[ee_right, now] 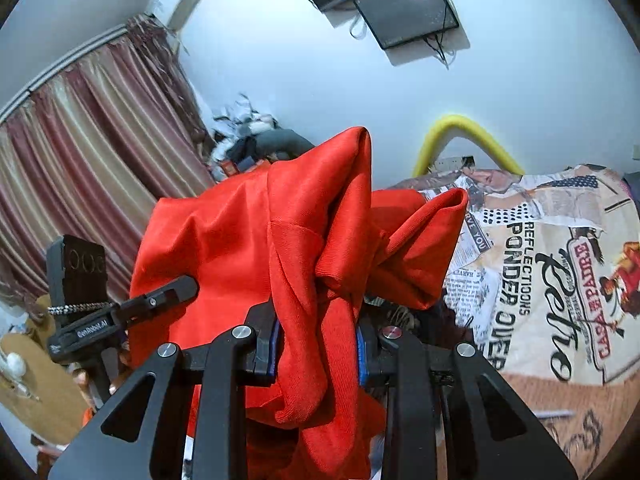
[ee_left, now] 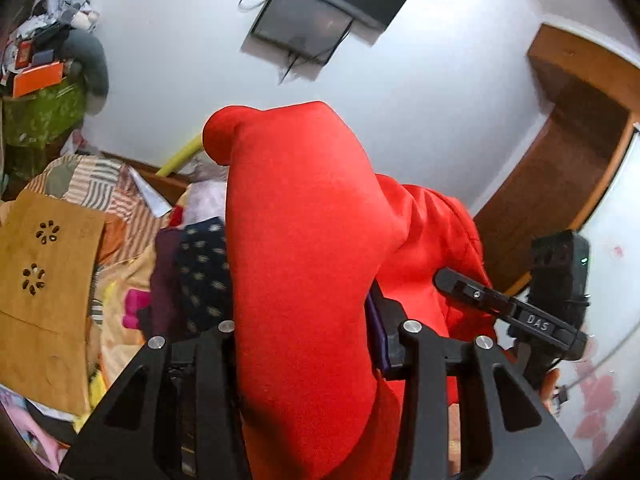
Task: Fold large clothes
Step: 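Lift the red bundle with both tools and carry it onto the clothes stack, then release the red bundle on top of the stack and open both tools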
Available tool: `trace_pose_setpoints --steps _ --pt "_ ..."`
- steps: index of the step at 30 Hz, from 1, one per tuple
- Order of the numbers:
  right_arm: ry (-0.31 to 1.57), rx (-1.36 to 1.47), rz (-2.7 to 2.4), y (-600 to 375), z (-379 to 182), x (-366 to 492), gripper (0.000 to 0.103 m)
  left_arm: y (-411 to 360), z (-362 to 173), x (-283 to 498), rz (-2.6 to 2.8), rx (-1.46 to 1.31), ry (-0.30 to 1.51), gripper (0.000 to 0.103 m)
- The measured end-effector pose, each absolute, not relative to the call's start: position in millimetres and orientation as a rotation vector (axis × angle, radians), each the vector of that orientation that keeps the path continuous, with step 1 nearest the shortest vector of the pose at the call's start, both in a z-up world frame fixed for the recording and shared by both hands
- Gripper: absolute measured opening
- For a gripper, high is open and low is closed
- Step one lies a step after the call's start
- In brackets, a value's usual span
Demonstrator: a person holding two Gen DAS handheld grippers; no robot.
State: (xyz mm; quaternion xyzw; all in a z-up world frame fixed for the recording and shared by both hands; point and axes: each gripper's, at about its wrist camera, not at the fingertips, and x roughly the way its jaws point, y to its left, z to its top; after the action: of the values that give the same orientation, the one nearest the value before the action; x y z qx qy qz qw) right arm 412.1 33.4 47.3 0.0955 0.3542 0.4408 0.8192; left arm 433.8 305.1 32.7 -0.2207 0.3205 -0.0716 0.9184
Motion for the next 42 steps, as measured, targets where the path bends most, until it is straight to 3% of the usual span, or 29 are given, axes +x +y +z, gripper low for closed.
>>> trace_pose_setpoints --steps 6,9,13,24,34,42 --pt "0.863 0.061 0.834 70.2 -25.6 444.2 0.025 333.4 -49.4 474.6 -0.090 -0.521 0.850 0.055" --pt "0.853 0.031 0.815 70.7 -46.0 441.7 0.032 340.4 -56.6 473.6 -0.120 -0.533 0.846 0.061" --pt "0.840 0.062 0.789 59.2 -33.0 432.2 0.042 331.6 -43.0 464.4 -0.053 -0.482 0.843 0.064" --pt "0.758 0.029 0.765 10.8 29.8 371.3 0.042 289.3 20.3 390.6 0.055 -0.362 0.754 0.065" --pt "0.455 0.027 0.785 -43.6 103.8 241.9 0.043 189.0 115.6 251.2 0.156 -0.130 0.473 0.065" --pt "0.224 0.031 0.799 -86.2 126.0 129.4 0.043 116.4 130.9 138.2 0.143 -0.035 0.226 0.065"
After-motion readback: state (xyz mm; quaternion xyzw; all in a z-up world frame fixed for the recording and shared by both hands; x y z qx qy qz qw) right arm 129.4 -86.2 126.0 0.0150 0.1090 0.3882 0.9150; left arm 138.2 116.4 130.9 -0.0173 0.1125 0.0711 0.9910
